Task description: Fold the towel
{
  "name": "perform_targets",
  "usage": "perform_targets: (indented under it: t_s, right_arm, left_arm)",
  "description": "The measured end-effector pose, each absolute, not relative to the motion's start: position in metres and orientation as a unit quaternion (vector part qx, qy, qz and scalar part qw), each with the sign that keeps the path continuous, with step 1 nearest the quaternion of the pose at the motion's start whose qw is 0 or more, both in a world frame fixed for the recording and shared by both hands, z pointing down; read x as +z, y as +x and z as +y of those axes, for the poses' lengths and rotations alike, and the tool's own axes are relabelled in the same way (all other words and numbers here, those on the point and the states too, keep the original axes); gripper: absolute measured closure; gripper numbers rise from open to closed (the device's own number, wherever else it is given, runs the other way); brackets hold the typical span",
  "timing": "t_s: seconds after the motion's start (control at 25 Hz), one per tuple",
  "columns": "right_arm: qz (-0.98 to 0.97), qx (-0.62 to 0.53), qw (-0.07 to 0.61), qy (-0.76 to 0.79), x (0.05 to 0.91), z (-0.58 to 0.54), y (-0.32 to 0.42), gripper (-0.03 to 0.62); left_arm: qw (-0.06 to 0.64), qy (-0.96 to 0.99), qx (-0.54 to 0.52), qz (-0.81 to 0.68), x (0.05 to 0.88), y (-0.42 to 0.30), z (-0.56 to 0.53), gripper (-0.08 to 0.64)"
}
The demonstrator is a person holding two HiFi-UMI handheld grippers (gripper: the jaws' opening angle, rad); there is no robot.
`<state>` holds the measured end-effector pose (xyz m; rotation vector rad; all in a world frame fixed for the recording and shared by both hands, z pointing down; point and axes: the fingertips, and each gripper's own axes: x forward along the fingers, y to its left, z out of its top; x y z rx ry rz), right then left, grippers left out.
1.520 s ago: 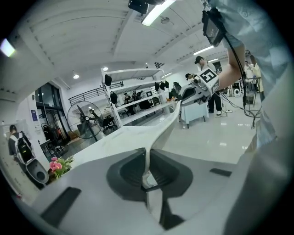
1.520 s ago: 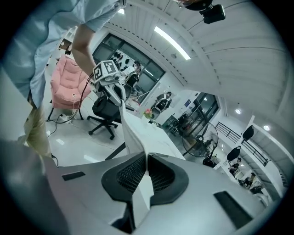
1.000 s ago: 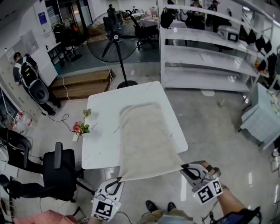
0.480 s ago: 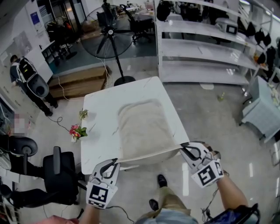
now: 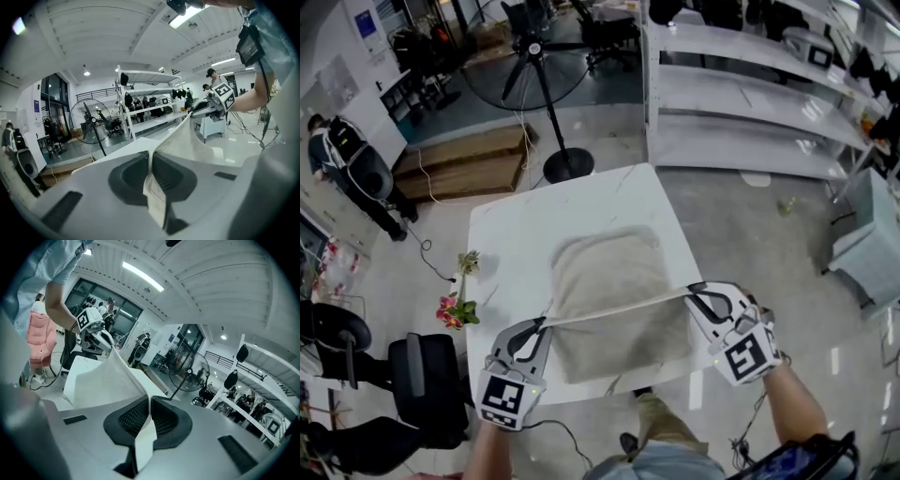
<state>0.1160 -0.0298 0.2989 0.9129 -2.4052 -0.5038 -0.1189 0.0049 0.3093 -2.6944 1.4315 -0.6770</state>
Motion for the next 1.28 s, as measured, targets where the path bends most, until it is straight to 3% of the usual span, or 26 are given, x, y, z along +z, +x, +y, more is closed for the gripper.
perform_targets:
  t_s: [0.8,1.28]
  right_arm:
    - [-0.903,-0.116,0.272,0.312,0.351,-0.218,0.102,0.558]
    - [-0.9,-0.044,0.322,0.292,0.44,-0.277,0.088,0.554]
  left_arm:
    - [-0.057,-0.842,-0.251,0.475,0.369,-0.135,-0.177,0.535]
    - [-0.11,-0.825,-0.299,0.466,0.455,-0.156,-0.237,0.532]
